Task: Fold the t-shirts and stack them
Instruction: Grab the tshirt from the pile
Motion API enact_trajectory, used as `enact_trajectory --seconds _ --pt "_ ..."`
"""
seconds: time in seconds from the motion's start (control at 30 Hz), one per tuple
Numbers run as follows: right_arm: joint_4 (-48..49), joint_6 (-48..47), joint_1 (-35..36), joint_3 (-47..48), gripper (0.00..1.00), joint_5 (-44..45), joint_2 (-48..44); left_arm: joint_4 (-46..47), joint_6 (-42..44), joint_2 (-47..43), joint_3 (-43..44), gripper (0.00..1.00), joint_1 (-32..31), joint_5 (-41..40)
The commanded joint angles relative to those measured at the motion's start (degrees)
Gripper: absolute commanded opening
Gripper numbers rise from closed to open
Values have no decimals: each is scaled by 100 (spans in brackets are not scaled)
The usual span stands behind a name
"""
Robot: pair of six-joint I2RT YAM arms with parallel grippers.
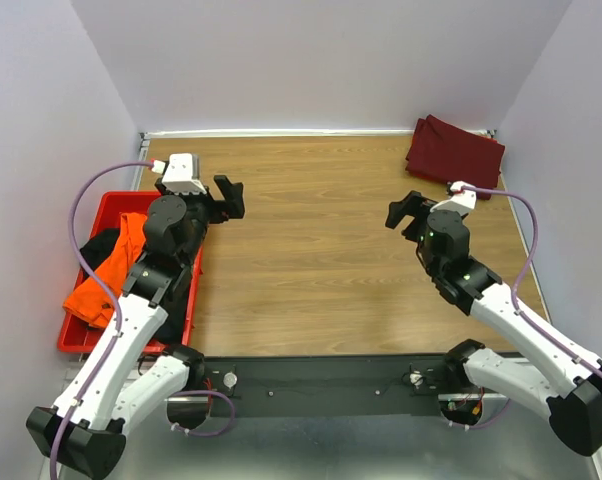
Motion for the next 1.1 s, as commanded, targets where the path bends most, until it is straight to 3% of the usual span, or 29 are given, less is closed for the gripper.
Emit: enact_trajectory --seconds 0.0,0.2,0.43,0.57,0.7,0.8,1.07 --pt "-236 -62 31 4 100 -66 -120 -158 -104 85 239 98 32 -209" --pt "-405 -158 31 21 100 -443 -164 -412 -412 138 370 99 32 -595" --pt "-668 -141 31 241 100 -1023 152 -1623 -1615 699 940 98 294 -2203" --pt "-686 -115 31 302 100 -1357 381 -2618 -2239 1288 1241 98 1355 -2547" --pt "-712 -88 31 338 100 -1603 566 -2488 -2442 1316 820 98 2060 -2556" --pt "-721 -88 31 329 100 -1736 592 -2215 -2460 1535 328 95 3025 -2346" --pt "-748 -106 31 224 100 -1780 469 -1899 -2566 2475 28 87 3713 -2117"
